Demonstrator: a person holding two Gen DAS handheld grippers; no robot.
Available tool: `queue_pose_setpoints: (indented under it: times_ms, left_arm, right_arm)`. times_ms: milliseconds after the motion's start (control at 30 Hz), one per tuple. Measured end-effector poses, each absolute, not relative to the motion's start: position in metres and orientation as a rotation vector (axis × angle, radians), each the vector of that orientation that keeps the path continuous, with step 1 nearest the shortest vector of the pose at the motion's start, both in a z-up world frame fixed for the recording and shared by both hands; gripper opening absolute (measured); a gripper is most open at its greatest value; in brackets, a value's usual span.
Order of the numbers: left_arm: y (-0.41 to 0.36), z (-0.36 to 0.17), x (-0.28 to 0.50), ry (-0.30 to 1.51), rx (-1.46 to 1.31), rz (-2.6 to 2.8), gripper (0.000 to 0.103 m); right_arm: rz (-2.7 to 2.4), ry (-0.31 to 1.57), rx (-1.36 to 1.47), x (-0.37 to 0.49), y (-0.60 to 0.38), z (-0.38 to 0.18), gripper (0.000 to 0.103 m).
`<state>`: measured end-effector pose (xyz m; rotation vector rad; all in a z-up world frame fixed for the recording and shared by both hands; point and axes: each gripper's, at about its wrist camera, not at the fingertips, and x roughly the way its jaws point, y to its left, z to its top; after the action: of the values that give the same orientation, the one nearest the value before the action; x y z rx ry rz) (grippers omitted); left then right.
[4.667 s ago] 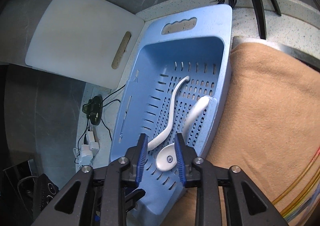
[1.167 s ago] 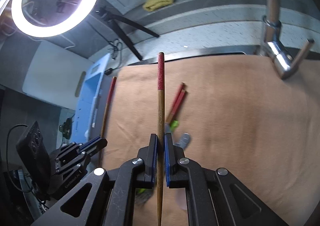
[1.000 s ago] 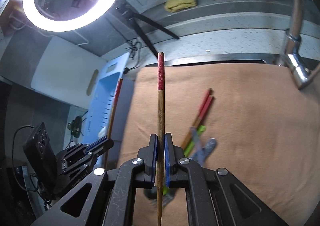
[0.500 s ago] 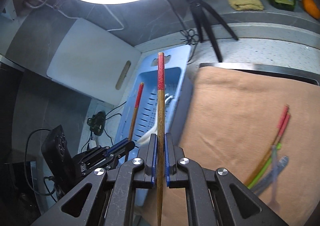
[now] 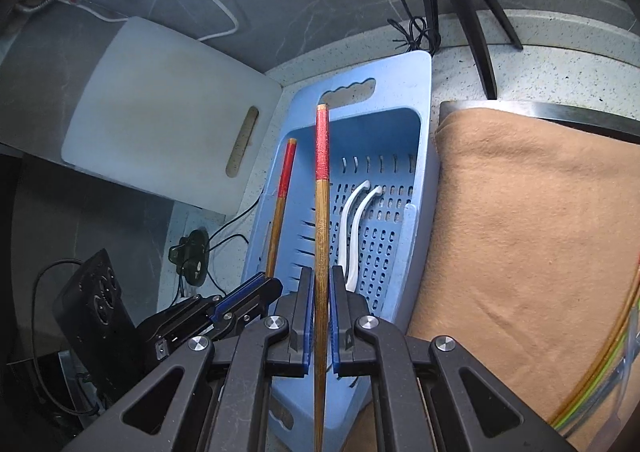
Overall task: Organize utensils
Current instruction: 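Lower the chopstick into the blue basket and open the left tool, then move the open left tool back over the utensils on the towel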
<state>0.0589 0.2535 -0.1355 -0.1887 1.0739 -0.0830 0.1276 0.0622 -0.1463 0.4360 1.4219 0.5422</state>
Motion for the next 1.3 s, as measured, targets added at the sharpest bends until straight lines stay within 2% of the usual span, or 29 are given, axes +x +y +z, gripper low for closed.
queue_pose_setpoints:
  times_ms: [333, 667, 800, 1100, 1300]
  left_arm:
    - [0.261, -0.142, 0.065, 1.099, -0.175, -0.078, 0.006]
    - [0.265, -0.137, 0.059, 1.088, -0.185, -0.084, 0.006]
    - [0.255, -0.127, 0.052, 1.07, -0.165, -0.093, 0.008]
    - [0.217, -0.095, 0.027, 1.005, -0.162, -0.097, 0.014]
    - [0.184, -0.081, 0.003, 0.972, -0.178, -0.107, 0.014]
  right_arm:
    - [0.499, 1.445, 0.395, 0.134, 0.075, -0.166, 0.009]
    - [0.474, 1.411, 0.364, 0.13, 0.068, -0.154, 0.011]
    - [0.464, 1.378, 0.348, 0.124, 0.053, -0.14, 0.023]
    - [0.513, 1.295, 0.354, 0.102, -0.006, -0.107, 0.039]
    - [0.515, 1.226, 0.307, 0.093, -0.066, -0.084, 0.042]
